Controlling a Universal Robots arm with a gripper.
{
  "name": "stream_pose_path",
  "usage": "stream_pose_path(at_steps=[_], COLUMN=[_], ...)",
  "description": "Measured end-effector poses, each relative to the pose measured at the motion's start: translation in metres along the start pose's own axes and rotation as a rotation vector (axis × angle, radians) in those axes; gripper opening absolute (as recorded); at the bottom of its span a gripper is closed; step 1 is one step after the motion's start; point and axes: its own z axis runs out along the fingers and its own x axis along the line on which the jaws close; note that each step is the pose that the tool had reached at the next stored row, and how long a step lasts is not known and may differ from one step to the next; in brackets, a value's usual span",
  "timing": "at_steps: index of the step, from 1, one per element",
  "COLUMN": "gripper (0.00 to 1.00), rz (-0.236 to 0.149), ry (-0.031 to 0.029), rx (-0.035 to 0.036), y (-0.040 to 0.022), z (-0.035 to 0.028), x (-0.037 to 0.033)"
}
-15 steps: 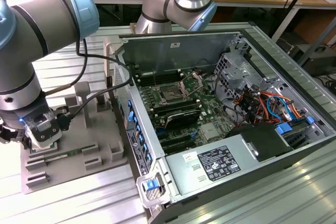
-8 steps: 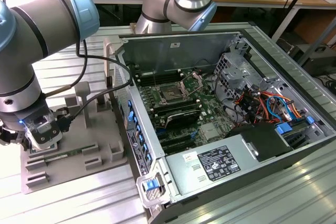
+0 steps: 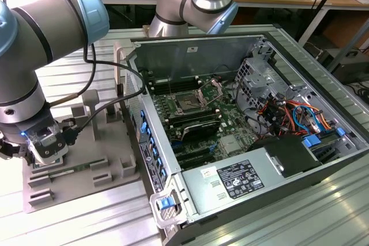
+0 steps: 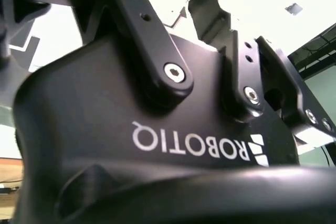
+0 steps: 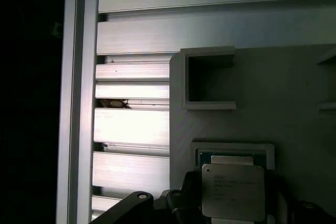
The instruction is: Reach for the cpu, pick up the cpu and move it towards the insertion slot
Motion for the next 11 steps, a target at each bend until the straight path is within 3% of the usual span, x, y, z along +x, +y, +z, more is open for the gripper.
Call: stream_pose_path(at_steps=[2, 3, 11], gripper=[0.6, 0.55, 0.55], rz=[0.0, 0.0, 0.0], ry=[0.0002, 0.0001, 0.0001], rx=[0.0, -0.0001, -0.0002], y=[0.0, 0.0, 0.0], z=[-0.0001, 0.0, 0.0], x=[0.0, 0.0, 0.0])
